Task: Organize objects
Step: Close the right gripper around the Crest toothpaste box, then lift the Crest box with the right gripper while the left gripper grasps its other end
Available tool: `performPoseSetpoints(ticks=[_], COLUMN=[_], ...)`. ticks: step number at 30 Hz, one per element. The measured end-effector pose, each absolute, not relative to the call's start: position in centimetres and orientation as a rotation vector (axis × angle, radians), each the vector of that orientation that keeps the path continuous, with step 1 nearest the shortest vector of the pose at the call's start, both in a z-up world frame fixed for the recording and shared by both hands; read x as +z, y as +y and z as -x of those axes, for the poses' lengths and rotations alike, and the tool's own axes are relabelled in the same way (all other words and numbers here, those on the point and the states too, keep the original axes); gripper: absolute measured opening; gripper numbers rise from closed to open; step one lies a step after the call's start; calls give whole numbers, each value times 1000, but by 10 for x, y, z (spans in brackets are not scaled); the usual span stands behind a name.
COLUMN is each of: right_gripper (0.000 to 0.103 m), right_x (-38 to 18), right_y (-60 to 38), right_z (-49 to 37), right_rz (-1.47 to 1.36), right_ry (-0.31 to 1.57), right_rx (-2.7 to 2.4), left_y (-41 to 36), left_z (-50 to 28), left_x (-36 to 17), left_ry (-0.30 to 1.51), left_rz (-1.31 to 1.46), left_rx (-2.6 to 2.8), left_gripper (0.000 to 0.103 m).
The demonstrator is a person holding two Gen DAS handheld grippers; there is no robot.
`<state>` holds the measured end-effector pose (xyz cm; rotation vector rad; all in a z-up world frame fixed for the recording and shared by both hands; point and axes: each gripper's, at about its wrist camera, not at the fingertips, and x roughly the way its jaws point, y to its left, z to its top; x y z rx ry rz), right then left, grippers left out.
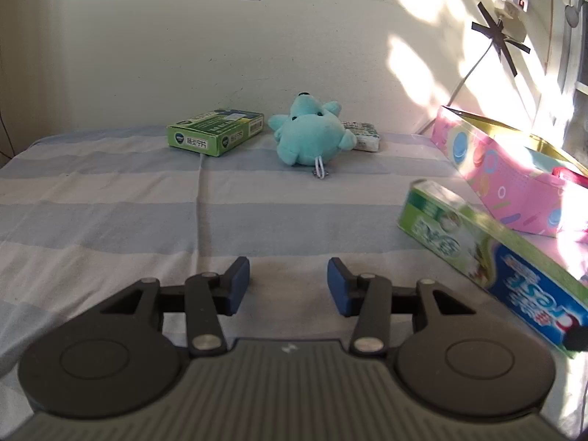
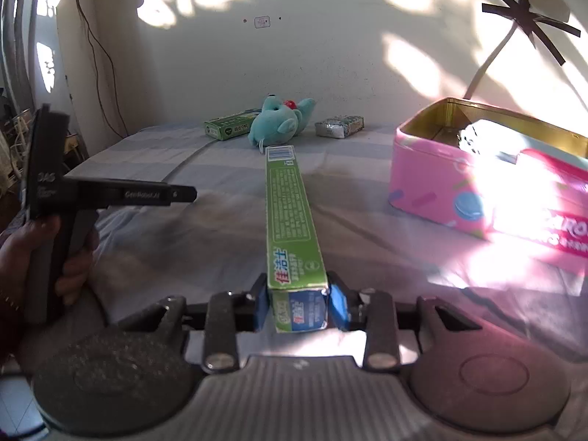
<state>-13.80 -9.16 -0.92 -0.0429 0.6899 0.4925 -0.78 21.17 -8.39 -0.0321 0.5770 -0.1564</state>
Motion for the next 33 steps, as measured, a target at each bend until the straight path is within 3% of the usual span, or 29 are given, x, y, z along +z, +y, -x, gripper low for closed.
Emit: performPoseSetpoints(ticks=[5, 10, 15, 23, 28, 33], right_gripper=[47, 48, 56, 60, 60, 58], right_x=[-14, -16, -20, -32, -33, -25], right_y=[-161, -203, -185, -170, -173, -174], right_z=[184, 191, 192, 188, 182, 176], right_rz=[67, -94, -10, 32, 12, 36], right_ry=[649, 632, 594, 585, 578, 551], right_rx=[232, 156, 212, 241, 250, 218], left_y=[206, 178, 158, 139, 122, 110], left_z=[16, 41, 52, 51, 46, 39], left_x=[-79, -66, -65, -76, -79, -65], left_ry=[554, 529, 568, 643, 653, 638], left_rz=[129, 215, 231, 243, 244, 236], left_rx=[-287, -482, -567, -630, -674, -682], left_gripper=[51, 54, 55, 55, 62, 58])
